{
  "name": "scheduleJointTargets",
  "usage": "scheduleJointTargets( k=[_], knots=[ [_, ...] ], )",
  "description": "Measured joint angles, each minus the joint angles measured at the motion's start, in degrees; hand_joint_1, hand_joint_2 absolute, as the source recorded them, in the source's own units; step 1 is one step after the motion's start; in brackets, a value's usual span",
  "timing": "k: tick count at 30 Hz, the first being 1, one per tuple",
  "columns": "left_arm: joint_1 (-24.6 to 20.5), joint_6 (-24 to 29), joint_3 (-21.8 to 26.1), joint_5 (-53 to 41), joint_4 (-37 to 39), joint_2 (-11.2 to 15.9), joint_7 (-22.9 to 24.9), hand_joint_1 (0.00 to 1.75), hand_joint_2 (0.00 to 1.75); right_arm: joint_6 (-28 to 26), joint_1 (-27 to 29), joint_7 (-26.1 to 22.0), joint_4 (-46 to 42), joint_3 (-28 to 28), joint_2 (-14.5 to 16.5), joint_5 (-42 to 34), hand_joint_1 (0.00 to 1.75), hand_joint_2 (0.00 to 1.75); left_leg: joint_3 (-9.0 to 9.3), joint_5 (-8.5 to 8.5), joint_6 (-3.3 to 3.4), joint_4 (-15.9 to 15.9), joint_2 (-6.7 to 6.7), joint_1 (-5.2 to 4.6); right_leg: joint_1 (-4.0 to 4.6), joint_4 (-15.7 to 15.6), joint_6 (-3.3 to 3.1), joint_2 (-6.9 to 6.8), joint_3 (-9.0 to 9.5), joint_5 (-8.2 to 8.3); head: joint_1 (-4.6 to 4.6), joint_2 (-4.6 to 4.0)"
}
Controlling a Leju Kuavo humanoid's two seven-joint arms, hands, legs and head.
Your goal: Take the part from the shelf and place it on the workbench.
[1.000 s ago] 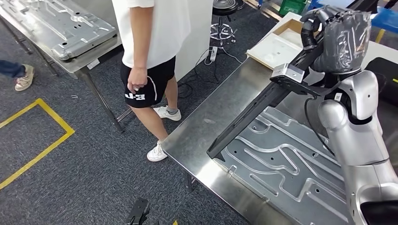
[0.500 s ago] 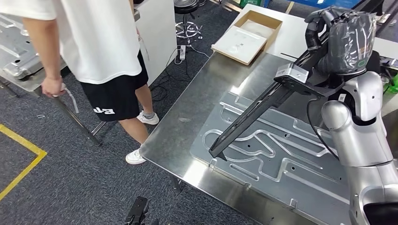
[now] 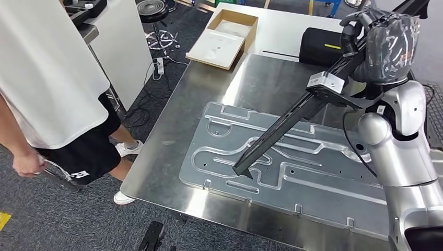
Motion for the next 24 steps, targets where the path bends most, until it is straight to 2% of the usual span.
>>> scheduleJointTargets(
  k=[1, 2, 4, 5, 6, 7, 8, 9, 10, 12, 14, 16, 18, 19, 21, 22, 23, 24],
  knots=[
    [0.0, 0.0, 0.0, 0.0, 0.0, 0.0, -0.3, 0.00, 1.75, -0.1, 0.2, -0.1, 0.0, -0.2, -0.2, 0.0, 1.75, 1.75, 0.10, 0.09, 0.19, -0.3, 0.53, -0.04, -0.15, -0.2, 0.44, 0.48, -0.10, 0.16, -0.03, 0.00],
    [-0.1, 0.0, 0.0, 0.0, 0.0, -0.1, -0.6, 0.00, 1.75, -0.2, 0.4, -0.2, 0.0, -0.3, -0.4, 0.0, 1.75, 1.75, 0.30, 0.33, 0.50, -0.8, 1.03, -0.02, -0.20, -0.2, 0.79, -0.18, -0.15, 0.16, -0.05, 0.00],
    [-0.4, 0.1, 0.0, 0.0, 0.0, -0.1, -1.4, 0.00, 1.75, -0.6, 0.4, -0.5, 0.0, -0.8, -0.9, 0.2, 1.75, 1.75, 0.83, 0.88, 1.09, -1.8, 1.95, 0.20, 0.07, 1.5, 1.37, -4.01, -0.88, -1.07, 0.04, 0.00],
    [-0.4, 0.2, 0.0, 0.1, 0.0, -0.1, -1.6, 0.00, 1.75, -0.8, 0.4, -0.6, 0.0, -1.0, -1.1, 0.3, 1.75, 1.75, 0.99, 1.01, 1.25, -2.0, 2.36, 0.21, 0.11, 3.9, 1.59, -6.24, -1.96, -2.50, 0.10, 0.00],
    [-0.4, 0.3, 0.0, 0.1, 0.0, -0.1, -1.9, 0.00, 1.75, -1.1, 0.4, -0.7, 0.1, -1.1, -1.2, 0.5, 1.75, 1.75, 1.06, 1.03, 1.32, -2.1, 2.77, 0.19, 0.05, 7.0, 1.84, -7.50, -3.42, -4.14, 0.16, 0.00],
    [-0.2, 0.3, 0.0, 0.2, 0.0, -0.1, -2.2, 0.00, 1.75, -1.3, 0.6, -0.7, 0.1, -1.1, -1.2, 0.6, 1.75, 1.75, 1.05, 0.98, 1.34, -2.1, 3.22, 0.19, -0.15, 10.2, 2.05, -7.83, -4.95, -5.54, 0.14, 0.00],
    [-0.1, 0.4, 0.0, 0.4, 0.0, -0.1, -2.4, 0.00, 1.75, -1.5, 0.9, -0.8, 0.2, -1.2, -1.2, 0.7, 1.75, 1.75, 1.06, 0.90, 1.31, -2.0, 3.62, 0.21, -0.37, 12.3, 2.26, -7.88, -5.93, -6.05, 0.14, 0.00],
    [0.1, 0.5, 0.0, 0.5, 0.0, 0.0, -2.6, 0.00, 1.75, -1.6, 1.3, -0.8, 0.3, -1.2, -1.2, 0.7, 1.75, 1.75, 1.07, 0.78, 1.23, -1.9, 3.97, 0.23, -0.58, 12.5, 2.42, -7.93, -5.96, -5.50, 0.14, 0.00],
    [0.2, 0.5, 0.1, 0.7, 0.0, 0.0, -2.8, 0.00, 1.75, -1.7, 1.5, -0.8, 0.3, -1.3, -1.3, 0.8, 1.75, 1.75, 1.09, 0.61, 1.10, -1.8, 4.25, 0.27, -0.76, 10.8, 2.56, -8.02, -4.99, -4.10, 0.14, 0.00],
    [0.3, 0.6, 0.1, 0.9, 0.0, 0.0, -3.1, 0.00, 1.75, -2.0, 1.8, -0.9, 0.4, -1.6, -1.4, 0.8, 1.75, 1.75, 1.05, 0.10, 0.57, -1.3, 4.61, 0.22, -0.86, 3.9, 2.60, -8.43, -1.38, -1.25, 0.15, 0.00],
    [0.3, 0.6, 0.1, 1.1, 0.0, 0.0, -3.3, 0.00, 1.75, -2.4, 2.1, -0.9, 0.4, -2.0, -1.6, 0.6, 1.75, 1.75, 0.92, -0.24, -0.03, -0.9, 4.79, 0.03, -0.56, 0.0, 2.03, -8.55, 0.57, -0.49, 0.13, 0.00],
    [0.3, 0.4, 0.1, 1.2, 0.0, 0.1, -3.4, 0.00, 1.75, -2.7, 2.7, -0.9, 0.4, -2.5, -1.6, -0.1, 0.87, 0.87, 0.99, -0.32, -0.61, -1.0, 4.90, -0.08, -0.29, 0.0, 1.20, -8.29, 0.52, -0.64, 0.10, 0.00],
    [0.3, -0.3, 0.1, 1.3, 0.0, 0.2, -3.4, 0.00, 1.75, -3.0, 3.3, -1.1, 0.4, -2.9, -1.6, -1.2, 0.00, 0.00, 0.82, -1.15, -1.21, -0.3, 4.94, 0.00, -0.42, -0.1, 0.42, -8.23, 0.68, -0.64, 0.10, 0.00],
    [0.3, -0.6, 0.1, 1.3, 0.0, 0.2, -3.4, 0.00, 1.75, -3.1, 3.4, -1.2, 0.4, -3.0, -1.6, -1.8, 0.00, 0.00, 0.11, -2.30, -1.40, 1.5, 4.92, 0.03, -0.49, -0.2, -0.02, -8.24, 0.80, -0.64, 0.09, 0.00],
    [0.3, -1.1, 0.2, 1.8, 0.0, 0.3, -3.2, 0.00, 1.75, -3.1, 3.8, -1.4, 0.3, -3.4, -1.4, -3.3, 0.00, 0.00, -3.14, -5.78, -1.54, 8.5, 4.85, 0.07, -0.30, -0.3, -0.67, -8.25, 0.95, -0.77, 0.08, 0.00],
    [0.3, -1.6, 0.3, 2.3, 0.0, 0.3, -3.2, 0.00, 1.31, -2.9, 4.1, -1.5, 0.3, -3.6, -1.3, -4.2, 0.00, 0.00, -5.10, -7.26, -1.54, 12.4, 4.84, 0.07, -0.10, -0.2, -0.89, -8.21, 0.98, -0.83, 0.08, 0.00],
    [0.4, -2.2, 0.5, 2.8, 0.0, 0.4, -3.1, 0.00, 0.87, -2.5, 4.5, -1.6, 0.3, -3.8, -1.1, -5.2, 0.00, 0.00, -6.57, -7.92, -1.49, 15.2, 4.83, 0.05, 0.09, -0.2, -1.01, -8.14, 1.01, -0.89, 0.08, 0.00],
    [0.4, -2.8, 0.7, 3.3, 0.0, 0.5, -3.1, 0.00, 0.44, -1.9, 4.8, -1.6, 0.3, -3.9, -1.0, -6.2, 0.00, 0.00, -7.09, -7.43, -1.37, 15.9, 4.83, 0.02, 0.25, -0.1, -1.09, -8.03, 1.04, -0.94, 0.08, 0.00]
  ],
)
